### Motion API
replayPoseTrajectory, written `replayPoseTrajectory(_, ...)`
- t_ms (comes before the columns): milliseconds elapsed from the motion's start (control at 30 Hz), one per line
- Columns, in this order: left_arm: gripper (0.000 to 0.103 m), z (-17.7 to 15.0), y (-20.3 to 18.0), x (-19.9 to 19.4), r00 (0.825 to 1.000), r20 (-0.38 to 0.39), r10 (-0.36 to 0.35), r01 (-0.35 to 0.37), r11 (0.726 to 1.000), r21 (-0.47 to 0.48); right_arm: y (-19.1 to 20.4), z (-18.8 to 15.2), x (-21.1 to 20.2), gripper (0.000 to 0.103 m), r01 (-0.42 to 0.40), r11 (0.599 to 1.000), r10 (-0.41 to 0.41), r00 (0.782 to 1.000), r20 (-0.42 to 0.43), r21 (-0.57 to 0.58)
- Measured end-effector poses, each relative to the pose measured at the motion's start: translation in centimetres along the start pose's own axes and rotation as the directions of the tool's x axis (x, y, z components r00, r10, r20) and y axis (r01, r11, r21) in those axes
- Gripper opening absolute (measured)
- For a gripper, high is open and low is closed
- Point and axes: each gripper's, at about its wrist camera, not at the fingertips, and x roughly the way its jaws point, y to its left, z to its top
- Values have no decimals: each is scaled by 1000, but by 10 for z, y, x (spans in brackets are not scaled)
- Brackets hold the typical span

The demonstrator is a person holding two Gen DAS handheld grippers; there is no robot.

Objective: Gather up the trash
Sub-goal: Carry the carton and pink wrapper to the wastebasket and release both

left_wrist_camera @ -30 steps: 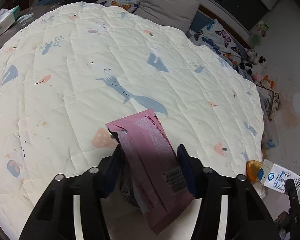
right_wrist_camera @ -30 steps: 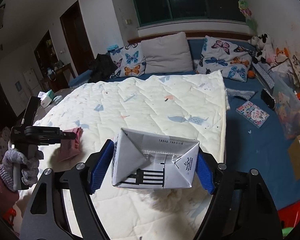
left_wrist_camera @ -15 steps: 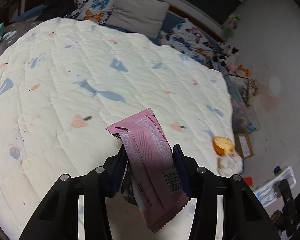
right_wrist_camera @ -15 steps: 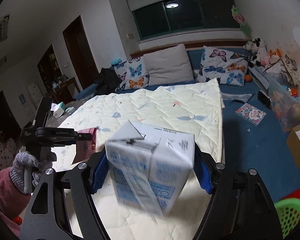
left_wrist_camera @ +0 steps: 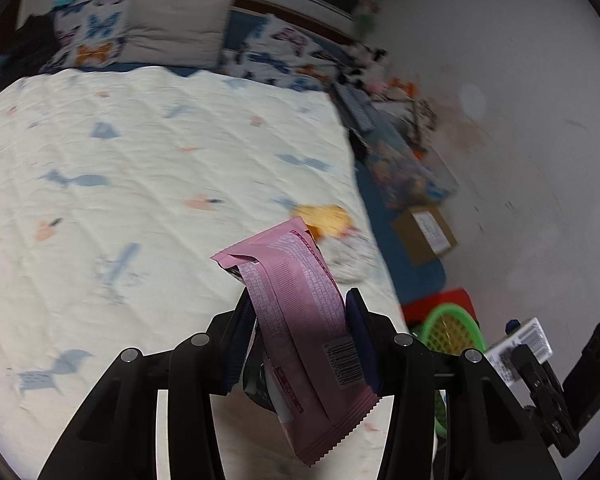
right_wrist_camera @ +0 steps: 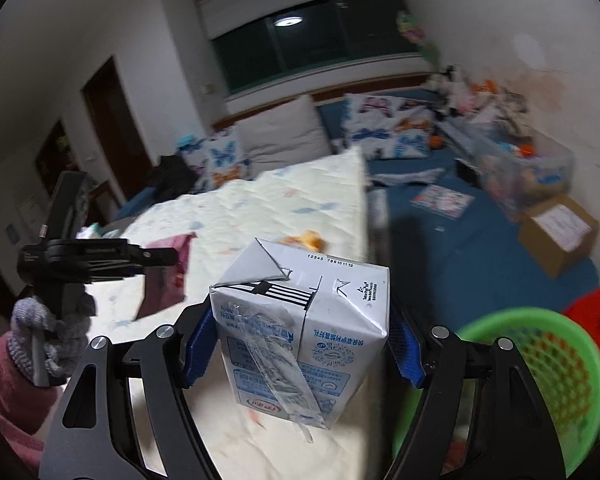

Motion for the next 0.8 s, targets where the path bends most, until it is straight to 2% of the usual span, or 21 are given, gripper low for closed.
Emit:
replayPoseTrajectory(100,45,-6,-25,11,999,-31,-33,34,998,46,-22,-11,-20,73,84,996,-84,996,-6,30)
replayPoseTrajectory(200,45,-11,-49,22,996,-60,-59,64,994,86,-47,-22,-38,73,180,982,-180,984,-11,62)
replayPoseTrajectory(333,45,-20,-83,37,991,-102,-87,102,984,144,-83,-39,-56,73,296,948,-293,955,-36,115)
replayPoseTrajectory(433,45,-27,-108,47,986,-131,-101,124,975,187,-105,-51,-65,74,342,926,-338,940,-55,156)
replayPoseTrajectory(533,45,-37,-135,58,980,-162,-117,152,961,229,-125,-65,-73,74,404,895,-399,915,-64,191)
replayPoseTrajectory(600,45,-45,-150,66,975,-184,-123,168,952,257,-138,-72,-76,74,426,878,-421,904,-74,220)
replayPoseTrajectory(800,45,-64,-184,89,961,-246,-124,201,927,316,-151,-82,-88,74,428,865,-426,902,-68,262)
